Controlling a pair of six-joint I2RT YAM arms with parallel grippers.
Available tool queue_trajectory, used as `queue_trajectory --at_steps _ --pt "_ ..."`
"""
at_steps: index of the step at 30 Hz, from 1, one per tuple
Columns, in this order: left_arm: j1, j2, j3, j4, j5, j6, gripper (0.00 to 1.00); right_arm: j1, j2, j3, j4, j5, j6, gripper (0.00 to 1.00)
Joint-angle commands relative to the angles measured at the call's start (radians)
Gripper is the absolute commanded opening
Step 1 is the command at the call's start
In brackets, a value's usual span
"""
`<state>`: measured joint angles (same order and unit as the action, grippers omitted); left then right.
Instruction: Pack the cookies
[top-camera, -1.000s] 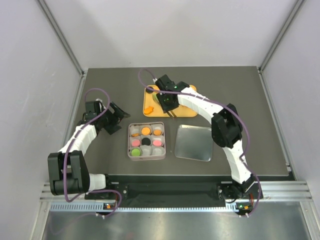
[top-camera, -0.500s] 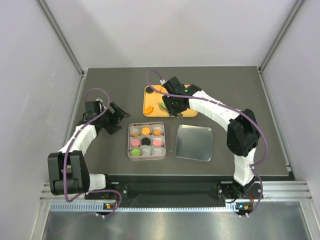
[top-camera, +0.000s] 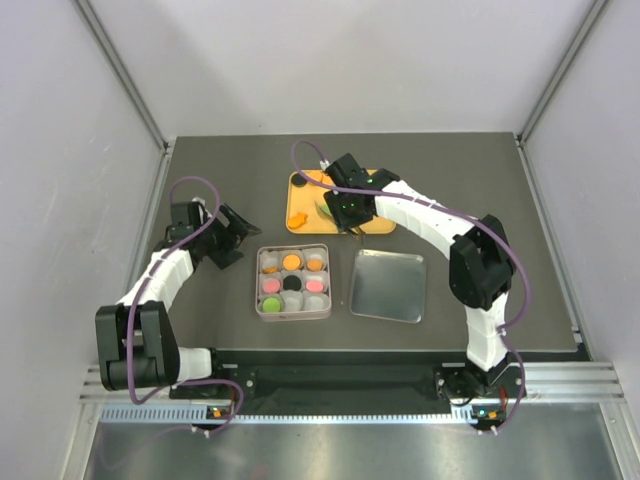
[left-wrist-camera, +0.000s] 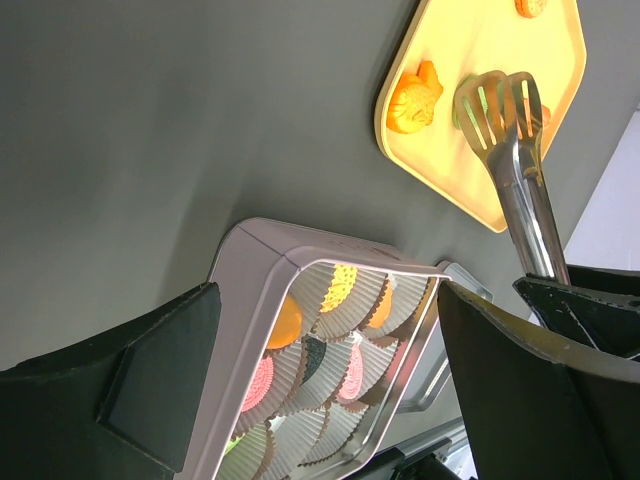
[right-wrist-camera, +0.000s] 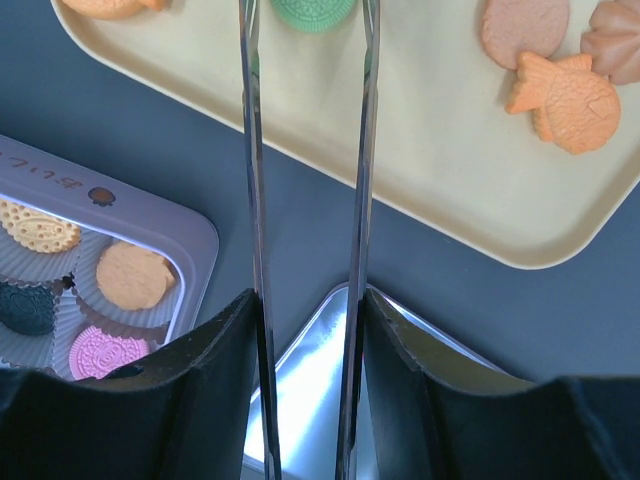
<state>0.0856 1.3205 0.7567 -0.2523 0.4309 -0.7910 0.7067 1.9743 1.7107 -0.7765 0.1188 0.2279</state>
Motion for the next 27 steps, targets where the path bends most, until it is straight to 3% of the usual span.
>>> queue_trajectory --at_steps 1,27 --pt "0.008 -0.001 -0.005 0.051 0.016 0.001 0.94 -0.018 -0.006 0.053 0.014 -0.002 -0.006 0.43" --pt "0.008 0.000 -0.007 0.053 0.012 -0.004 0.94 -0.018 -0.058 0.040 -0.009 -0.010 -0.010 0.44"
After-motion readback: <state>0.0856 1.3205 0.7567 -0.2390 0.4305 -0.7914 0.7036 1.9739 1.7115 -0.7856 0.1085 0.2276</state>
